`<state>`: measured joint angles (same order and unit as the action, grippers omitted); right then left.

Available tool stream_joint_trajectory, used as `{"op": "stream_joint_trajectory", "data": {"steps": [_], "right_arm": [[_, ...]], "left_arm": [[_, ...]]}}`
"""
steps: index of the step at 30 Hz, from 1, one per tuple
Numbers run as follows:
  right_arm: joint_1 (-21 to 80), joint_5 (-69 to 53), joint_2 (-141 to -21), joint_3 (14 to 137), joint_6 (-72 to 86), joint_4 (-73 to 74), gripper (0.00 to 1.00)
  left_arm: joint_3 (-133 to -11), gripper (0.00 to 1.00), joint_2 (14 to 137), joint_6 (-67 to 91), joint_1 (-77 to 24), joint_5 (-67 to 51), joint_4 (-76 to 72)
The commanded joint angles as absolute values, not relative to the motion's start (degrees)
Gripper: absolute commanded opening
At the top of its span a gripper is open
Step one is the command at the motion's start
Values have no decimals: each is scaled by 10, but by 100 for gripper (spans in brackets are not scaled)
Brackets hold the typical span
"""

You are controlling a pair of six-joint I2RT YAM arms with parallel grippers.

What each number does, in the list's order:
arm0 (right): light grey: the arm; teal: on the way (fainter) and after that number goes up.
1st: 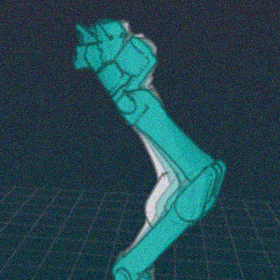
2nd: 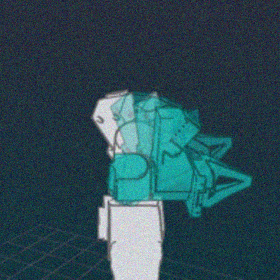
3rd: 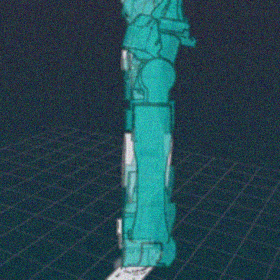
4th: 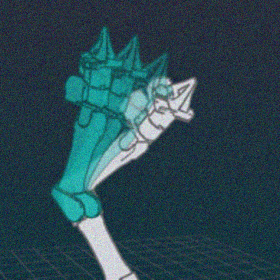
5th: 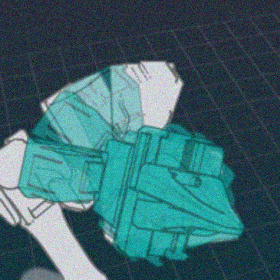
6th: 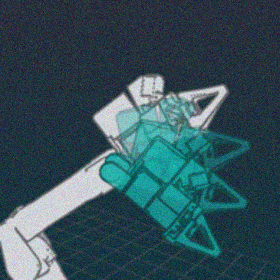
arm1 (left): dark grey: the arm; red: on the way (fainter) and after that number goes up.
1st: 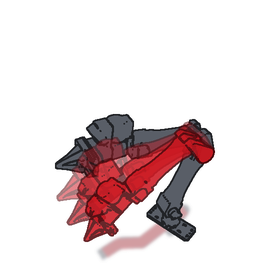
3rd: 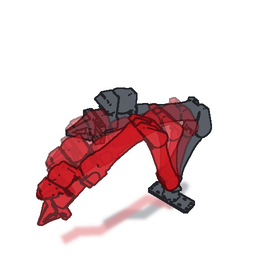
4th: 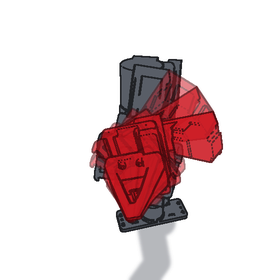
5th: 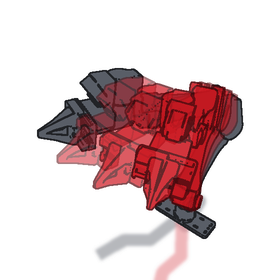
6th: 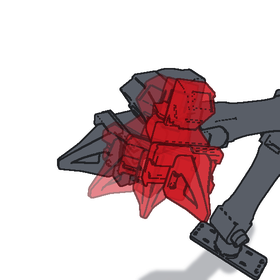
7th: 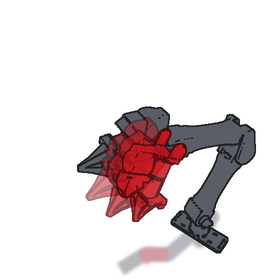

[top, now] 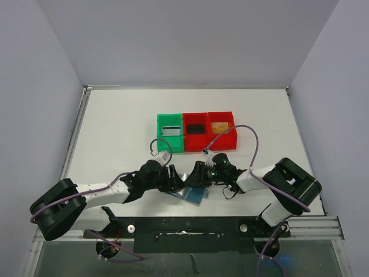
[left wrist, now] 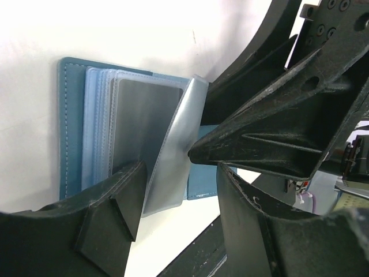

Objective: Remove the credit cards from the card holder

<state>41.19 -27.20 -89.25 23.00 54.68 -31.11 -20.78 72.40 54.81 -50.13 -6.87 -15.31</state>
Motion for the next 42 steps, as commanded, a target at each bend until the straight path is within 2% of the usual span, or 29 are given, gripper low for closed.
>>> {"op": "stream_joint_trajectory", "data": {"steps": [1,10,15,20,23,25,27,33,38,42], "right_arm": [[403,-259,-853,226,550,-318,46],[399,-124,-704,263,552,-101,56],[397,-18,-621,303,562,49,56],[396,-20,-579,325,556,77,52],[396,-49,-599,336,563,67,46],[398,-78,-626,344,573,53,35],[404,-103,-651,355,592,40,31],[474,-13,-724,402,649,107,39],[489,-32,-795,412,666,78,39],[493,-18,-833,434,655,115,43]], "left_arm": [[-224,51,742,534,-498,-108,-202],[-264,40,770,519,-516,-172,-264],[-277,33,811,526,-534,-189,-311],[-279,30,859,536,-558,-190,-340],[-267,27,890,557,-567,-183,-381],[-260,25,905,573,-573,-183,-408],[-258,25,903,579,-583,-174,-412],[-241,28,850,576,-605,-93,-361],[-178,29,814,630,-612,-39,-413],[-170,29,744,620,-622,-5,-345]]}}
